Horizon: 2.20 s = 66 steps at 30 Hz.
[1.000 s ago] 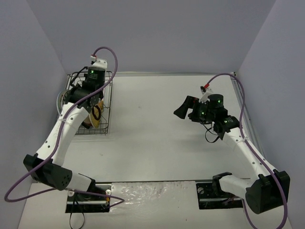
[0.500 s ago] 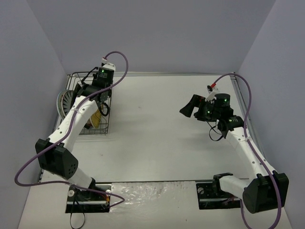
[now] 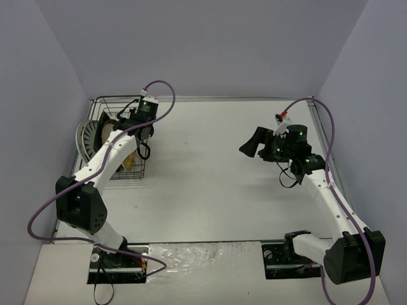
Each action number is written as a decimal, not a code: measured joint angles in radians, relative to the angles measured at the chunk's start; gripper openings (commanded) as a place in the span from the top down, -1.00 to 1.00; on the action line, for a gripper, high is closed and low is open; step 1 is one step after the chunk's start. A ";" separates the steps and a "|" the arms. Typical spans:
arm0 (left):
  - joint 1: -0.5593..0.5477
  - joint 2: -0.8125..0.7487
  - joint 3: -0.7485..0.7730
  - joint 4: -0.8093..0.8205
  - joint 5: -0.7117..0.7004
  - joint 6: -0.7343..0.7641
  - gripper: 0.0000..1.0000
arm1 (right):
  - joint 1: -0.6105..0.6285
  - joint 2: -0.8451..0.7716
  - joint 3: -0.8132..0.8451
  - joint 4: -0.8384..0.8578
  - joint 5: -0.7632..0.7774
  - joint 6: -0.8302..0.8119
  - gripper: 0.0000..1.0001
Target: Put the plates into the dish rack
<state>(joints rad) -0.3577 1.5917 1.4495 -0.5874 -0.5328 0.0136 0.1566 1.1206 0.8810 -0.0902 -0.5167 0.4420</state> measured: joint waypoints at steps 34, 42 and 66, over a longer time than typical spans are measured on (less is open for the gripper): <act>0.048 -0.239 -0.052 0.003 0.298 -0.164 -0.68 | 0.000 -0.014 0.028 -0.018 -0.019 -0.006 -1.00; 0.048 -0.447 0.009 -0.042 0.387 -0.191 -0.94 | -0.001 -0.087 0.174 -0.099 0.074 -0.085 -1.00; 0.048 -1.056 -0.147 -0.400 0.241 -0.213 -0.94 | 0.059 -0.418 0.349 -0.321 0.565 -0.314 -1.00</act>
<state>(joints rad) -0.3099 0.5357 1.3022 -0.9873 -0.2914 -0.1991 0.2152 0.7025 1.2297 -0.4114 0.0482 0.1284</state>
